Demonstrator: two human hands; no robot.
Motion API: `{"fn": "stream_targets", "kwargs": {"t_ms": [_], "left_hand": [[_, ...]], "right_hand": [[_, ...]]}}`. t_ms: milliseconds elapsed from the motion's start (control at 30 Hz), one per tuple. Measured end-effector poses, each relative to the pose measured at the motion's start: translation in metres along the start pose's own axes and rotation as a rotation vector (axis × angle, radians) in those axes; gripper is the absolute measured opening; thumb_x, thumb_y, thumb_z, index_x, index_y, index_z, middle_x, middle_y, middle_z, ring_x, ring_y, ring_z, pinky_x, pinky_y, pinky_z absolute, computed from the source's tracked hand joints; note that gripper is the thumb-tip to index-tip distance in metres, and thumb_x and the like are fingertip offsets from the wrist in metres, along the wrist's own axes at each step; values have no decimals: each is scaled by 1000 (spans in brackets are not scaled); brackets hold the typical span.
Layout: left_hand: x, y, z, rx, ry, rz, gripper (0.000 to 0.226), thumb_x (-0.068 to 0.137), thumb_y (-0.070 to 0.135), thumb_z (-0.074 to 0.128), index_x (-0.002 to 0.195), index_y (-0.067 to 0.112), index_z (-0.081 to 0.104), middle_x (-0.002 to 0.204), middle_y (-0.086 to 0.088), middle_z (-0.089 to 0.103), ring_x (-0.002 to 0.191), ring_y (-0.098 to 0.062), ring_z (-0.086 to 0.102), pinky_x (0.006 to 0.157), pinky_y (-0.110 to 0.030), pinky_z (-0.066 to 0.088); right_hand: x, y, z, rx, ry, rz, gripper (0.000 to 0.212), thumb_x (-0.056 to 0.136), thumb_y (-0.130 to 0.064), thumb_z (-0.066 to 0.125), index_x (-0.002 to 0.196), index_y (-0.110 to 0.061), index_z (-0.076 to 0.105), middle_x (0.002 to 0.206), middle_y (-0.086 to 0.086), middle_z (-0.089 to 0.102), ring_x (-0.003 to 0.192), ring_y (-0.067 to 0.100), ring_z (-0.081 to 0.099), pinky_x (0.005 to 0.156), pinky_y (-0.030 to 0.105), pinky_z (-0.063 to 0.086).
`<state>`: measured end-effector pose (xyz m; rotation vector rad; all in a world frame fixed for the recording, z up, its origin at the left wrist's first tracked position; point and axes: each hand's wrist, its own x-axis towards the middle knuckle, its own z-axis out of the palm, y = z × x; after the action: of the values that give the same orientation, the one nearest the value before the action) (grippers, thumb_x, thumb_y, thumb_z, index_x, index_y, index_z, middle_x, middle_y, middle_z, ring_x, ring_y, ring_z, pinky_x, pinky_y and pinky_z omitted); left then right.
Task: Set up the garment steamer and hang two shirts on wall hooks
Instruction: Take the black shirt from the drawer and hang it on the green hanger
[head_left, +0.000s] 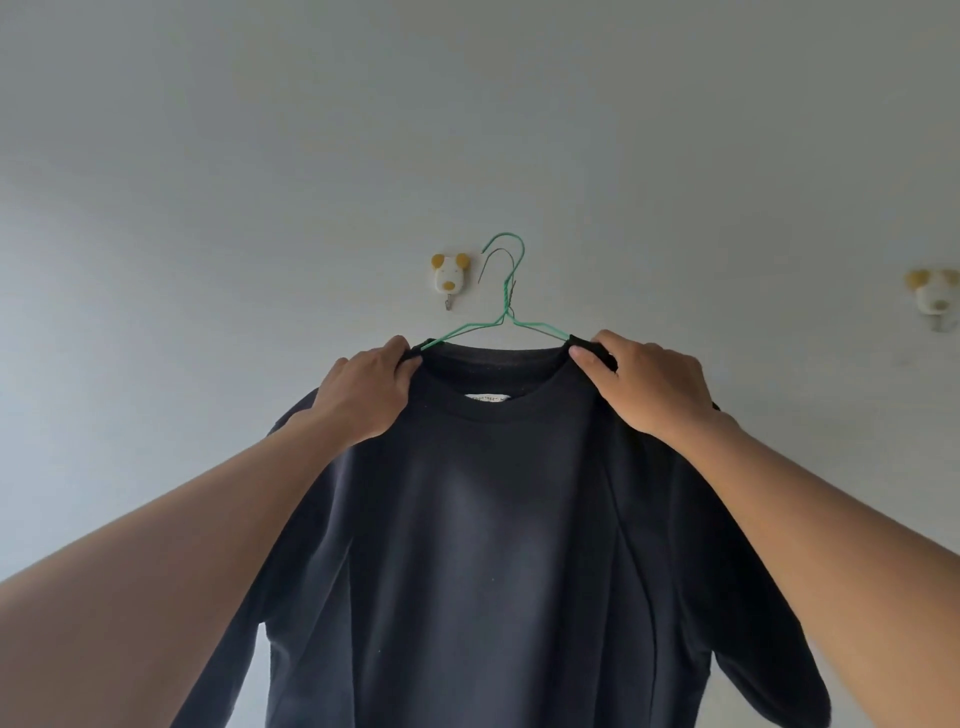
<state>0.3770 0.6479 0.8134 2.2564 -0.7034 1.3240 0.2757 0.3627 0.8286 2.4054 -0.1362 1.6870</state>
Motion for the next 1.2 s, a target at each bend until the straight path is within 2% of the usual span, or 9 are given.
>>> {"fn": "stream_targets", "kwargs": {"t_ms": [233, 467, 667, 800, 933, 1067, 1200], "left_hand": [[-38, 94, -13, -33, -85, 5, 31, 102, 39, 29, 104, 15, 49, 92, -9, 62, 83, -33, 53, 70, -36, 33], [-83, 203, -24, -93, -182, -13, 31, 100, 44, 30, 102, 21, 50, 94, -6, 64, 85, -32, 56, 75, -41, 47], [-94, 274, -26, -121, -237, 14, 28, 100, 44, 31, 101, 24, 50, 93, -4, 63, 82, -29, 56, 70, -39, 46], [-89, 310, -24, -147, -255, 58, 28, 100, 43, 31, 99, 23, 50, 93, -4, 63, 83, -30, 57, 73, -40, 48], [-82, 334, -12, -187, -271, 84, 27, 100, 44, 33, 99, 23, 51, 90, -1, 61, 80, -27, 56, 69, -37, 45], [-82, 355, 6, -219, -301, 95, 27, 100, 43, 33, 98, 24, 52, 91, -2, 61, 81, -27, 56, 66, -36, 43], [-79, 379, 27, -224, -308, 96, 26, 100, 43, 33, 98, 25, 51, 93, -1, 61, 83, -26, 56, 70, -36, 44]], "right_hand": [[-59, 78, -59, -47, -44, -18, 55, 95, -67, 18, 101, -26, 54, 56, -11, 49, 59, 23, 52, 56, 32, 34], [-117, 167, -128, -52, -83, -30, 57, 94, -69, 16, 104, -28, 54, 53, -10, 50, 54, 18, 52, 53, 30, 34], [-146, 227, -168, -91, -100, -18, 62, 91, -70, 9, 112, -30, 52, 53, -10, 52, 55, 16, 56, 50, 28, 34], [-158, 259, -187, -159, -95, 21, 62, 91, -70, 9, 113, -31, 52, 54, -11, 51, 52, 14, 51, 47, 26, 30], [-168, 282, -195, -155, -123, 72, 63, 91, -70, 9, 114, -30, 51, 54, -11, 50, 51, 10, 48, 49, 27, 31], [-179, 303, -200, -139, -241, 149, 60, 92, -70, 11, 116, -32, 50, 64, -12, 52, 64, 17, 54, 60, 32, 38], [-180, 331, -199, -37, -330, 241, 57, 92, -71, 14, 112, -34, 52, 76, -10, 58, 75, 18, 58, 64, 33, 40]]}}
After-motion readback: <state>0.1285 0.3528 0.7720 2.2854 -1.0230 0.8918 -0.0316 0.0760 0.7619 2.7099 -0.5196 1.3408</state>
